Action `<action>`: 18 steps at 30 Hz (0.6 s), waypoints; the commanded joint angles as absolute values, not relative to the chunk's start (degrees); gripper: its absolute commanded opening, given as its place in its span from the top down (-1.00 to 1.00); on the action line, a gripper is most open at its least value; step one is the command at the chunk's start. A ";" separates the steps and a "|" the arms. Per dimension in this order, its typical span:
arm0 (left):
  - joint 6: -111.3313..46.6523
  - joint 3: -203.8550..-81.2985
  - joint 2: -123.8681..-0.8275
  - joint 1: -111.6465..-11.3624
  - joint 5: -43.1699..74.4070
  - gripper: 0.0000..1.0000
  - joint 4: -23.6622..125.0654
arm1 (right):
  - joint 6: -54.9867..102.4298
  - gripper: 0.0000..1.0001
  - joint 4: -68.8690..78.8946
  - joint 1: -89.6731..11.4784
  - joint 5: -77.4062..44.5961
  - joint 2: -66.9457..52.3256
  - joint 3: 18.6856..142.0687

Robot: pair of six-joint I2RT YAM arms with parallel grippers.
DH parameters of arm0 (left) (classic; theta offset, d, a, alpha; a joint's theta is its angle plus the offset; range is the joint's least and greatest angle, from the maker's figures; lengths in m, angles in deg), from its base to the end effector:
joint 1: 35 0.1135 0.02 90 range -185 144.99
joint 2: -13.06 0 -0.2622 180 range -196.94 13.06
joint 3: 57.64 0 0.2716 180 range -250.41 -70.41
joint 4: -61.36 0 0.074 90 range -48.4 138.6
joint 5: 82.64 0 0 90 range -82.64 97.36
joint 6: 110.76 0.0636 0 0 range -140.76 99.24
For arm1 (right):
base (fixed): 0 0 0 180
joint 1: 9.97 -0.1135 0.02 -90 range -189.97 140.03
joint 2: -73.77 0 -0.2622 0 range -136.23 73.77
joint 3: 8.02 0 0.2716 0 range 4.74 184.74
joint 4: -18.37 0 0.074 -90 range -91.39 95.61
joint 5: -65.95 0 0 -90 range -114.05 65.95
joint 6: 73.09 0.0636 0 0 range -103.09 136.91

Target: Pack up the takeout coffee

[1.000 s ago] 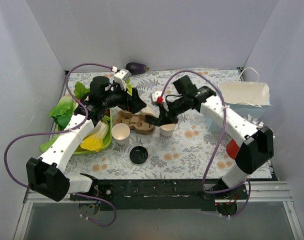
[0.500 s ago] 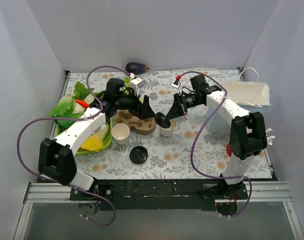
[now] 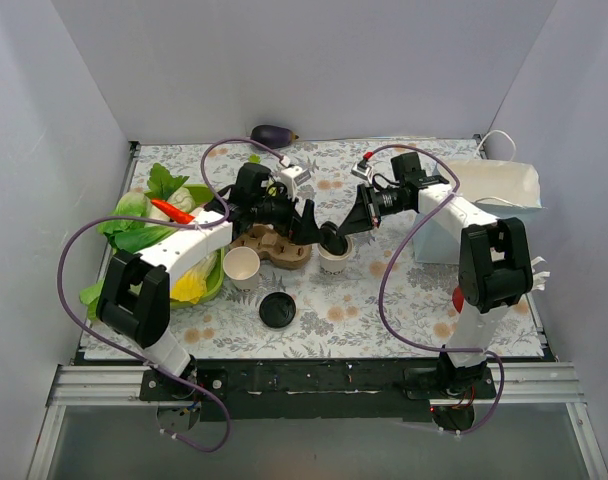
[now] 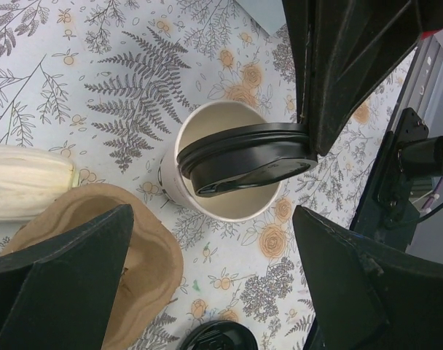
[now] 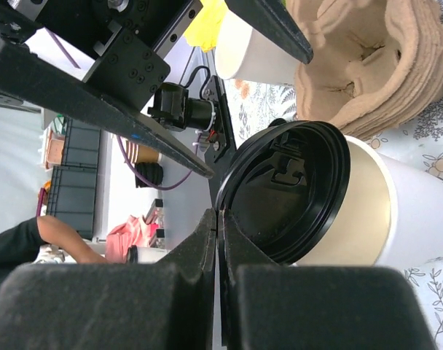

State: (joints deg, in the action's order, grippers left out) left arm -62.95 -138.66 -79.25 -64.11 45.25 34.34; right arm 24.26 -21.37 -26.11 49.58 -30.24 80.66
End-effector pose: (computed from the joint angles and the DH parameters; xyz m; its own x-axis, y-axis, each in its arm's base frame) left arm 0.3255 -0.2260 0.2453 -0.9419 -0.0822 -0.3257 0.2327 0.5397 -0.8091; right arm 0.3654 0.1693 0.2207 -0.8586 -0.2109 -0.4672 -0.5003 0.1462 0.8534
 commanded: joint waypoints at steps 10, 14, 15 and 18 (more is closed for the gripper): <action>-64.53 -140.46 -81.51 -65.06 46.47 -0.83 41.22 | 26.66 0.91 -19.97 -24.30 48.55 -31.00 80.50; -64.27 -140.02 -81.51 -65.15 46.64 -0.83 41.74 | 26.31 0.77 -20.76 -24.03 47.59 -30.73 80.42; -64.27 -139.93 -81.60 -65.15 46.73 -0.83 41.83 | 25.88 0.75 -20.93 -23.95 47.50 -30.64 80.42; -64.53 -139.67 -81.86 -65.24 46.91 -0.83 42.53 | 25.43 0.70 -21.64 -23.60 46.71 -30.56 80.50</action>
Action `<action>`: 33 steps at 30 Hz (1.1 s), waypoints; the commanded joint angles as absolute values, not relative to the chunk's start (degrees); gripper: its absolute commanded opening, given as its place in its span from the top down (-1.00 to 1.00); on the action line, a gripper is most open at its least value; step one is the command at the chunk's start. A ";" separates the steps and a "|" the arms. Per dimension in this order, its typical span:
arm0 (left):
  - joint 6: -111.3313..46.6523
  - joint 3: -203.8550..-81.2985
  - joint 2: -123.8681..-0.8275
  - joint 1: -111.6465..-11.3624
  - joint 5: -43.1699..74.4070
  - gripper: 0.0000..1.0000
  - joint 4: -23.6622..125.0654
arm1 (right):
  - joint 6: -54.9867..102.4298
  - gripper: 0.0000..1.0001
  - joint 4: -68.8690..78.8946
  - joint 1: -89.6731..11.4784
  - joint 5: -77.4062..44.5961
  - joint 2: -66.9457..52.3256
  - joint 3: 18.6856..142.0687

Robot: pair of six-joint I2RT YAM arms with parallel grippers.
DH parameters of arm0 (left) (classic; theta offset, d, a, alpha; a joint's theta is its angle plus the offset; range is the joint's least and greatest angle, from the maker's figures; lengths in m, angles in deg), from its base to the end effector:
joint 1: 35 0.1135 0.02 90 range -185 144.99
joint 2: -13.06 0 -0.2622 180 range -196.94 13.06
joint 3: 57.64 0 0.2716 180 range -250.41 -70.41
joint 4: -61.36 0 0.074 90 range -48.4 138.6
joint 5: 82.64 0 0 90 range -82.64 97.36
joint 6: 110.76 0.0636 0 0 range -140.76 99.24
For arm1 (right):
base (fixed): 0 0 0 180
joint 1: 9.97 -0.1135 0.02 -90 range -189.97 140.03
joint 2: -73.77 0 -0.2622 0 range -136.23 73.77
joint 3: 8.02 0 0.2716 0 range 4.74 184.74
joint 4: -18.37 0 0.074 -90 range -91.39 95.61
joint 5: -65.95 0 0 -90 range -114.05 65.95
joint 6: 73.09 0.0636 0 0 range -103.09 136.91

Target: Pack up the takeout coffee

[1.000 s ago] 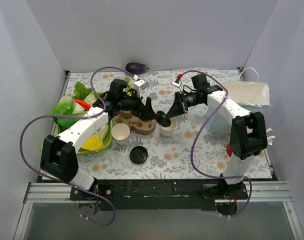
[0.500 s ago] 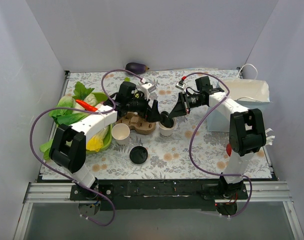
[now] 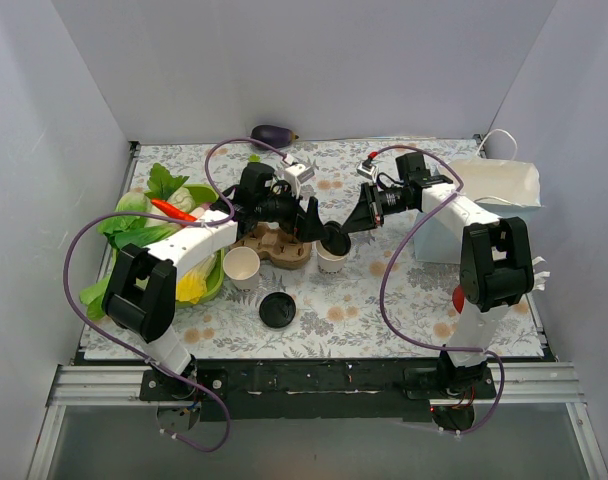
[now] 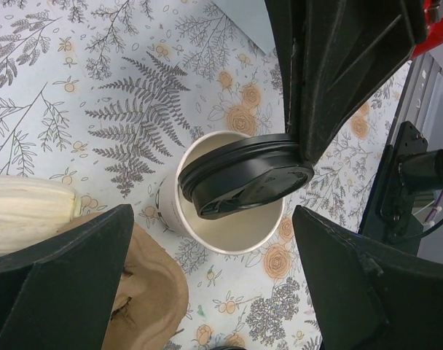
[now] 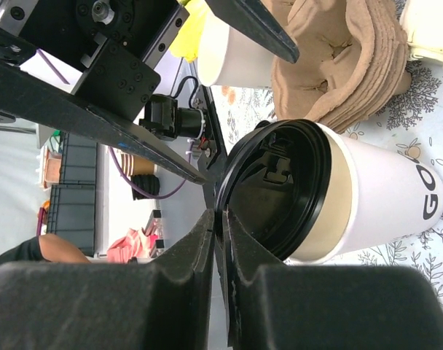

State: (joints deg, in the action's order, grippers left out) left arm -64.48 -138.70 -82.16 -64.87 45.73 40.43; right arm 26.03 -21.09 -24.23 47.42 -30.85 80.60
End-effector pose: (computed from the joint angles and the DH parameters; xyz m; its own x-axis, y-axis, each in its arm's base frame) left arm 0.3346 -0.2377 0.2370 -0.9345 -0.0881 -0.3447 0.2560 0.5064 -0.8234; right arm 0.3735 0.1571 0.2147 -0.8832 -0.1725 -0.4360 -0.4652 0.2055 0.8610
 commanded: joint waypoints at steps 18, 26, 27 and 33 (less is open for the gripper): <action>-67.17 -139.31 -83.01 -65.50 49.10 -0.82 45.78 | 22.53 0.32 -24.98 -22.63 42.84 -30.29 81.30; -67.17 -139.58 -83.88 -65.68 46.82 -0.79 45.96 | 21.74 0.30 -25.50 -22.54 41.26 -30.73 81.29; -67.17 -139.58 -83.89 -65.59 46.65 -0.79 45.87 | 21.65 0.30 -25.59 -22.45 41.00 -30.73 81.21; -67.61 -139.40 -84.41 -65.59 46.82 -0.76 46.05 | 21.13 0.29 -25.68 -22.45 40.55 -30.73 80.42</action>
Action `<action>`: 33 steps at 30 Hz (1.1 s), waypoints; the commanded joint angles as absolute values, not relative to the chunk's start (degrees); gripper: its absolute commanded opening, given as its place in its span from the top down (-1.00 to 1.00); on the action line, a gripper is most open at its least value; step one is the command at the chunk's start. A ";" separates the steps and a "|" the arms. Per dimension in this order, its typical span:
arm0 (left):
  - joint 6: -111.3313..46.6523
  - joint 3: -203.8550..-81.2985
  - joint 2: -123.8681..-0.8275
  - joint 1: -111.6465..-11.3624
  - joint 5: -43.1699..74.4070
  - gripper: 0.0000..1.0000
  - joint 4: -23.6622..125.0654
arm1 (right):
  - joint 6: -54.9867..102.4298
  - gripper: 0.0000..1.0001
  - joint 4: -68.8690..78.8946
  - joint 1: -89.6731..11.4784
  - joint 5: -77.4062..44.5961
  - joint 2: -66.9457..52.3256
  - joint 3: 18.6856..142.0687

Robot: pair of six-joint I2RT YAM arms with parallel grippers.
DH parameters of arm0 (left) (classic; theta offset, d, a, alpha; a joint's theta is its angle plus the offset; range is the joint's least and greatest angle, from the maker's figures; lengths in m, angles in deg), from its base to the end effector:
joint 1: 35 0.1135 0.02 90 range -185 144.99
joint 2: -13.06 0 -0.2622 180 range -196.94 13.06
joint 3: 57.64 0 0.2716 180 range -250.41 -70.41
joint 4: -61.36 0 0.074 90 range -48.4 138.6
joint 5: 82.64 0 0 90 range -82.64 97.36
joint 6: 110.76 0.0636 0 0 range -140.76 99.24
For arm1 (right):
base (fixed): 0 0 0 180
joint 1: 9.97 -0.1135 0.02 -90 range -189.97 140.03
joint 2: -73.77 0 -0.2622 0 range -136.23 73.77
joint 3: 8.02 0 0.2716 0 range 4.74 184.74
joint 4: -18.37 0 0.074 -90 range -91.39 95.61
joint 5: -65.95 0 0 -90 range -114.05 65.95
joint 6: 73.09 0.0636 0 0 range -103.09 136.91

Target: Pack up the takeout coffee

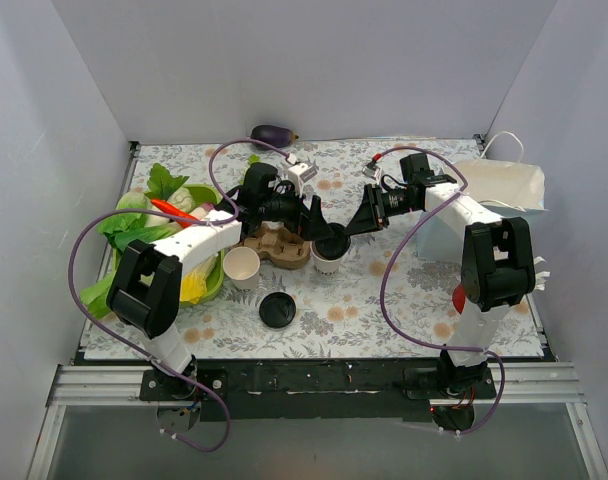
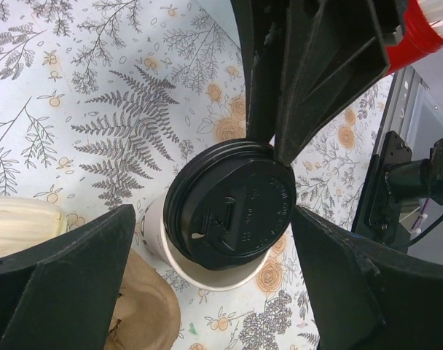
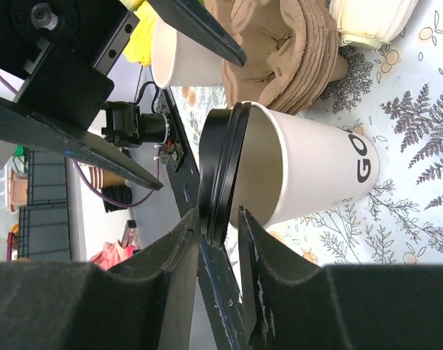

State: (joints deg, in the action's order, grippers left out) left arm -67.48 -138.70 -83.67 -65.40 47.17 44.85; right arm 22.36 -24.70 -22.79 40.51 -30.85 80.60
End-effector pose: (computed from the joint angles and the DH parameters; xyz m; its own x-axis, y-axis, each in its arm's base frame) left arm 0.3384 -0.2457 0.2351 -0.9382 -0.0980 -0.3320 0.2525 0.4624 -0.8499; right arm 0.3766 0.1446 0.2054 -0.8847 -0.1595 -0.4381 -0.4660 0.3325 0.8199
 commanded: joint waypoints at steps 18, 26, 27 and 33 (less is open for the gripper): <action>-68.48 -137.03 -83.09 -65.59 46.73 -0.71 46.05 | 21.39 0.26 -25.15 -22.54 38.71 -32.31 79.72; -68.75 -136.94 -83.36 -65.68 46.82 -0.68 46.05 | 21.74 0.25 -24.89 -23.06 38.27 -33.19 79.80; -68.75 -136.94 -83.27 -65.68 46.65 -0.68 46.05 | 21.83 0.25 -24.89 -23.24 38.01 -33.37 79.80; -68.92 -136.50 -82.92 -65.68 45.94 -0.66 45.87 | 22.18 0.24 -24.36 -23.86 37.83 -33.81 79.71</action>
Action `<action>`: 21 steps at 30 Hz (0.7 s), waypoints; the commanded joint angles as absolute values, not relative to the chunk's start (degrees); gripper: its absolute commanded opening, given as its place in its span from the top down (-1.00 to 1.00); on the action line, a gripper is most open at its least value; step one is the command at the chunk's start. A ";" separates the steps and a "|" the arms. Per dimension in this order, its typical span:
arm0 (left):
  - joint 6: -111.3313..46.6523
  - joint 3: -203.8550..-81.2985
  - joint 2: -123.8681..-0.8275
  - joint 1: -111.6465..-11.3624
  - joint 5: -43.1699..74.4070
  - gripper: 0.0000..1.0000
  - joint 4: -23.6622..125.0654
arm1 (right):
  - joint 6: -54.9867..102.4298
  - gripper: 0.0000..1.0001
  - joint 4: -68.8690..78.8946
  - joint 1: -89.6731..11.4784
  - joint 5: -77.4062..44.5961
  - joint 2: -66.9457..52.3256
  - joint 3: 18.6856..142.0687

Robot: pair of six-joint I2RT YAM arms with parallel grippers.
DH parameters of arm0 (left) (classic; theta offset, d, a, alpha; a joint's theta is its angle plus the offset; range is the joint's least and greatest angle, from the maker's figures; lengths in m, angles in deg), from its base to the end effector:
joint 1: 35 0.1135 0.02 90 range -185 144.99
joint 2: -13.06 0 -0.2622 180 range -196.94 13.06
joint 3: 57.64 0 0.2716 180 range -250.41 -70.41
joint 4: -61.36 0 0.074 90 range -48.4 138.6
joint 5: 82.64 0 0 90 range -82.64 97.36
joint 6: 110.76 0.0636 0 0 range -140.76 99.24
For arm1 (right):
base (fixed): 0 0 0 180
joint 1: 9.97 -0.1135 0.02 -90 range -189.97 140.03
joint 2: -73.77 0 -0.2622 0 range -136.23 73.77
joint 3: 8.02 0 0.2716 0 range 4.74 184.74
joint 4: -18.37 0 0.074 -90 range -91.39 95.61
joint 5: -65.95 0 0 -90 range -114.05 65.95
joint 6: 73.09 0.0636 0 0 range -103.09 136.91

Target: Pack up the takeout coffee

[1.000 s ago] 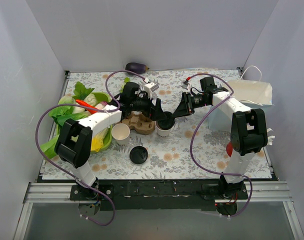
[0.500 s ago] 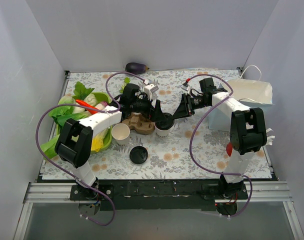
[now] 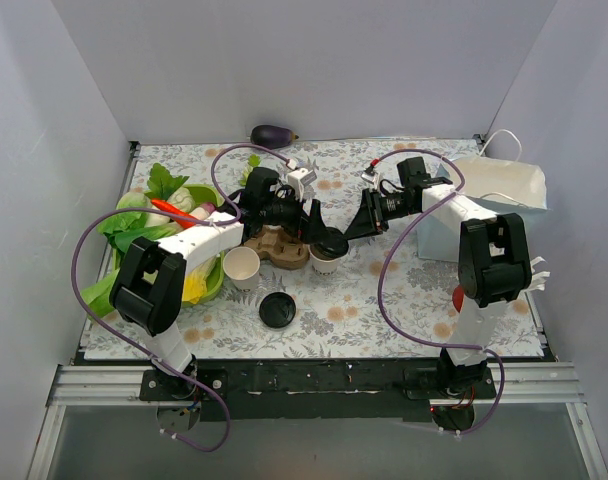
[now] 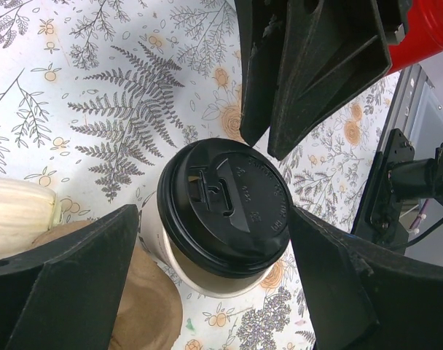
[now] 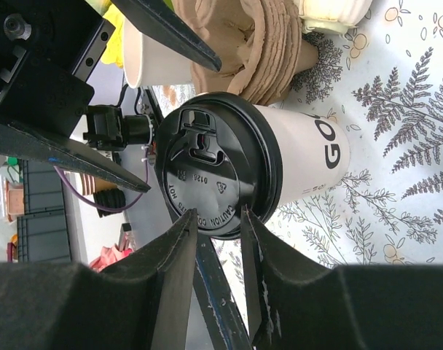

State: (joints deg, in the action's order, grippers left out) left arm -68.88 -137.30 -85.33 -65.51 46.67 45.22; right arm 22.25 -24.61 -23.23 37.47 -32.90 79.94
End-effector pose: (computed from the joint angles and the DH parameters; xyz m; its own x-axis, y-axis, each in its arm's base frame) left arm 0.3384 -0.2462 0.2152 -0.9547 -0.1061 -0.2780 0.1944 0.4850 -0.8527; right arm 0.3784 0.1466 0.1857 -0.9011 -0.1668 -0.4002 -0.4331 0.3857 0.8146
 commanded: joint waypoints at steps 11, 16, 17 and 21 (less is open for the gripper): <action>-68.75 -135.36 -82.04 -65.68 44.36 -0.65 45.44 | 22.36 0.22 -23.84 -24.82 37.65 -34.25 80.42; -68.57 -135.45 -81.60 -65.68 43.74 -0.64 45.17 | 22.44 0.23 -23.75 -25.26 37.48 -33.72 81.12; -68.75 -135.36 -81.51 -65.59 43.74 -0.64 45.08 | 22.27 0.22 -23.83 -25.35 37.48 -33.63 81.21; -68.84 -135.01 -80.72 -65.68 43.30 -0.63 45.08 | 21.92 0.23 -23.75 -25.44 37.91 -33.19 81.38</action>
